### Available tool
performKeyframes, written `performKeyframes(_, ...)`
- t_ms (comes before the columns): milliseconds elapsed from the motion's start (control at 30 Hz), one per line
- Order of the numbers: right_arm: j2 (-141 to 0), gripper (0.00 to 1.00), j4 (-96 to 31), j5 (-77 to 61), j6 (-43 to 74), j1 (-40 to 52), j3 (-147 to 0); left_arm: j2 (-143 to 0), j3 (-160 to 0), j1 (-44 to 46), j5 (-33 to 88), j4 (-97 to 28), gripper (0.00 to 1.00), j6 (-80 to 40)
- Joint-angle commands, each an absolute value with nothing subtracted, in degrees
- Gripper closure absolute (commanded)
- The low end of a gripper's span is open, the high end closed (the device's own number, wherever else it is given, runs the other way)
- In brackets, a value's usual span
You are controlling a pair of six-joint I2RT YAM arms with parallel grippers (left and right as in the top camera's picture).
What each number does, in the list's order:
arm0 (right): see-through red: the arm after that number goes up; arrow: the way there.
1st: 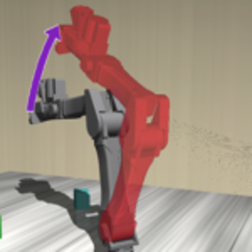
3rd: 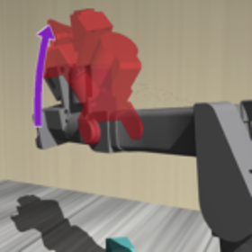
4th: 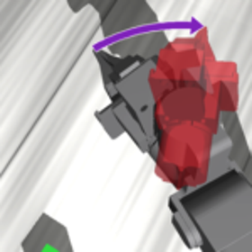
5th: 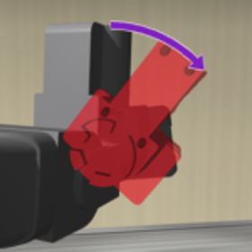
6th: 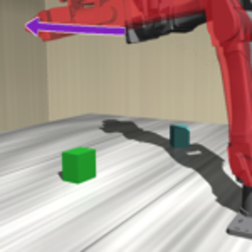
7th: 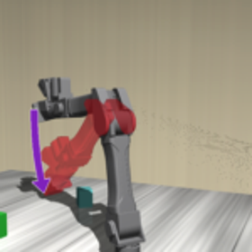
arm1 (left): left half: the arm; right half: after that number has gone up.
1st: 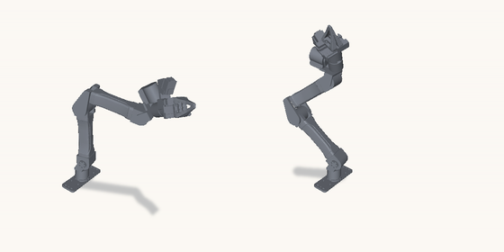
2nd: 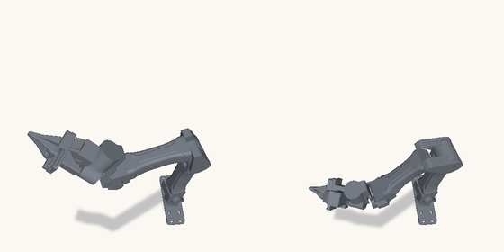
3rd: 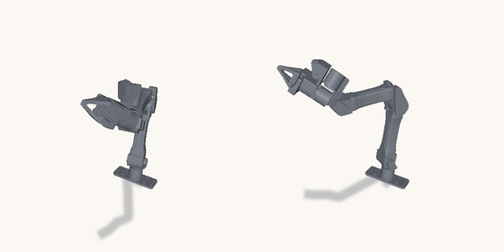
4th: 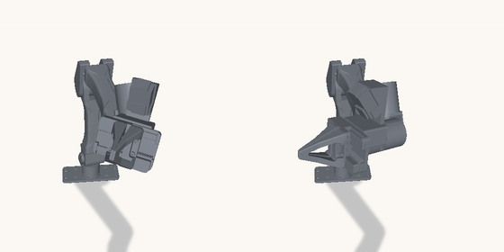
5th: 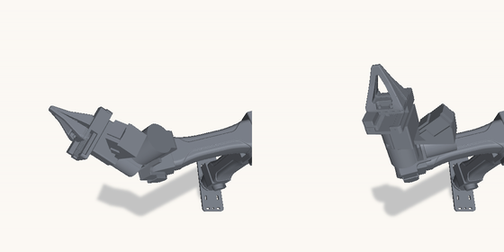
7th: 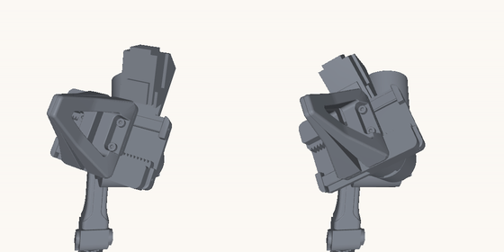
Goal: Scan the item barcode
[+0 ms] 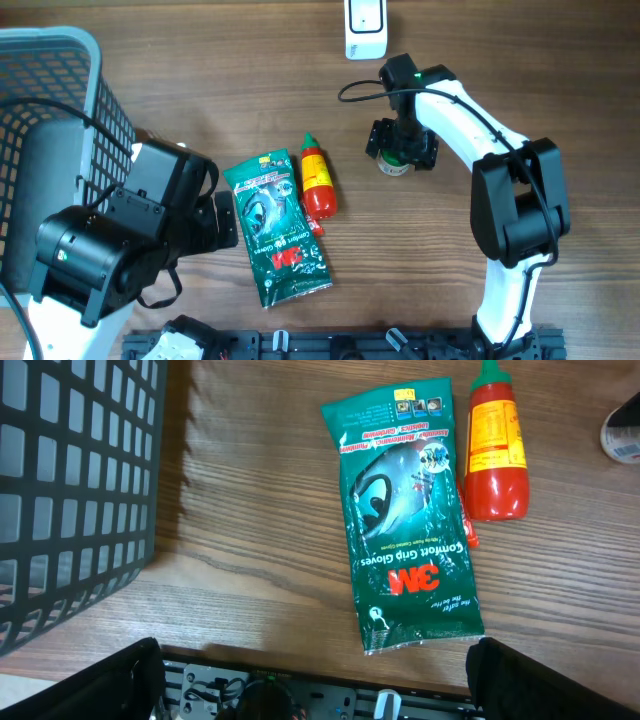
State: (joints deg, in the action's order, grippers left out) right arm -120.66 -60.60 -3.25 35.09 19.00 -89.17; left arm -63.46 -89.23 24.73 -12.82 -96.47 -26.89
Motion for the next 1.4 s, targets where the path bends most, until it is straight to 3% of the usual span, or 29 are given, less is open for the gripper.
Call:
performKeyframes(0, -122.45, 0.20, -59.35, -1.56, 36.05, 18.35, -88.79, -63.33, -89.65, 24.51, -13.54, -96.49, 0.00, -27.44)
performKeyframes(267, -122.63, 0.37, -58.39, -10.90, 34.44, 18.28, -89.06, -63.33, -89.65, 24.51, -13.54, -96.49, 0.00, -27.44)
performKeyframes(600, -117.36, 0.53, -79.37, -35.57, 31.09, 18.02, -95.20, -63.33, -89.65, 24.51, -13.54, -96.49, 0.00, -27.44)
performKeyframes(833, -111.55, 0.52, -82.08, -48.01, 30.15, 24.64, -95.20, -63.33, -89.65, 24.51, -13.54, -96.49, 0.00, -27.44)
performKeyframes(1067, -110.04, 0.52, -80.68, -48.66, 31.29, 32.99, -95.20, -63.33, -89.65, 24.51, -13.54, -96.49, 0.00, -27.44)
performKeyframes(1367, -110.02, 0.52, -81.93, -50.26, 26.89, 33.74, -95.20, -63.33, -89.65, 24.51, -13.54, -96.49, 0.00, -27.44)
